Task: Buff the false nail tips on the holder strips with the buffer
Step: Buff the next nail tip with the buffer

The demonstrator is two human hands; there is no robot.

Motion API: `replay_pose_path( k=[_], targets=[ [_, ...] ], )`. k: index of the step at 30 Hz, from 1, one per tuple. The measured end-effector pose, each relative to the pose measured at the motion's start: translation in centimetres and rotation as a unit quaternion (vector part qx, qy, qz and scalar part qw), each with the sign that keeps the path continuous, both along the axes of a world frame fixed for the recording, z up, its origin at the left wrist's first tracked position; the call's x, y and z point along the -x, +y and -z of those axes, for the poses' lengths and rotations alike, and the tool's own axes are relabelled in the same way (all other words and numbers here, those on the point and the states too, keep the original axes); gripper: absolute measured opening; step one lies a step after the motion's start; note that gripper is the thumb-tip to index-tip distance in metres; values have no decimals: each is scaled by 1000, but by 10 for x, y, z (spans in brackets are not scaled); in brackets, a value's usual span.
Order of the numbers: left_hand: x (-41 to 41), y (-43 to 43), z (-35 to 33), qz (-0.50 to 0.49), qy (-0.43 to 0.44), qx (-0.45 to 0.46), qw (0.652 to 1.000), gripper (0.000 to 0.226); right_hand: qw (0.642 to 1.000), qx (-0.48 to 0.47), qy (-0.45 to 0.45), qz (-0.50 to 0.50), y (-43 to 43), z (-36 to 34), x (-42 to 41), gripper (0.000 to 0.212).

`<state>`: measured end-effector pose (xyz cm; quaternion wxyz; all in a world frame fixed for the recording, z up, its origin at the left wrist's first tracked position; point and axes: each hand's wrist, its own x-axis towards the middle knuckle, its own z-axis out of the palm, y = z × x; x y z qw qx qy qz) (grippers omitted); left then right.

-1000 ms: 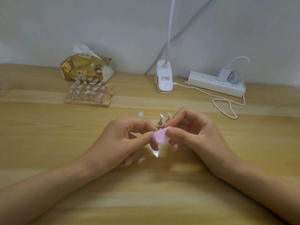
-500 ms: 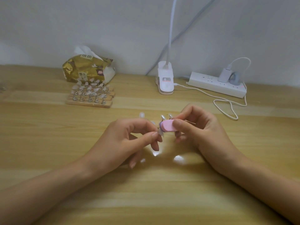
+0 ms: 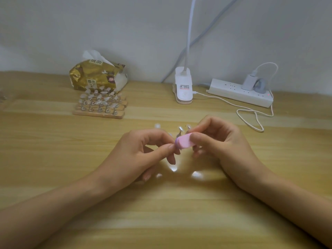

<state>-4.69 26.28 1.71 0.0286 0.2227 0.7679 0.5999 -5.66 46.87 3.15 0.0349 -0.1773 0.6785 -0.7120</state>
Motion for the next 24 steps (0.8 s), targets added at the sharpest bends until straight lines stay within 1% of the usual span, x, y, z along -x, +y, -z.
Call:
replay_pose_path(
  k=[1,4,8,11,15,18,19,22,24],
  targets=[
    [0,0,0,2,-1,-3,1000,12,1000,1,-3,8,0,0,0,16],
    [0,0,0,6,1,-2,1000,15,1000,-6,3,-29,-1,0,-2,18],
    [1,0,1,9,5,-5,1000,11,1000,11,-11,21,0,0,0,18],
    [-1,1,1,12,14,2,1000,18,1000,-11,-6,-29,-2,2,-3,17],
    [0,0,2,6,15,3,1000,12,999,14,-25,18,1,0,0,14],
    [-1,0,2,9,21,7,1000,17,999,-6,-9,-30,-1,2,-3,15],
    [-1,0,2,8,22,8,1000,17,999,-7,-5,-31,-1,2,-3,15],
    [-1,-1,3,12,22,9,1000,9,999,10,-21,27,2,0,2,14],
    [-1,-2,4,21,26,7,999,9,999,11,-25,29,3,0,3,15]
  ],
)
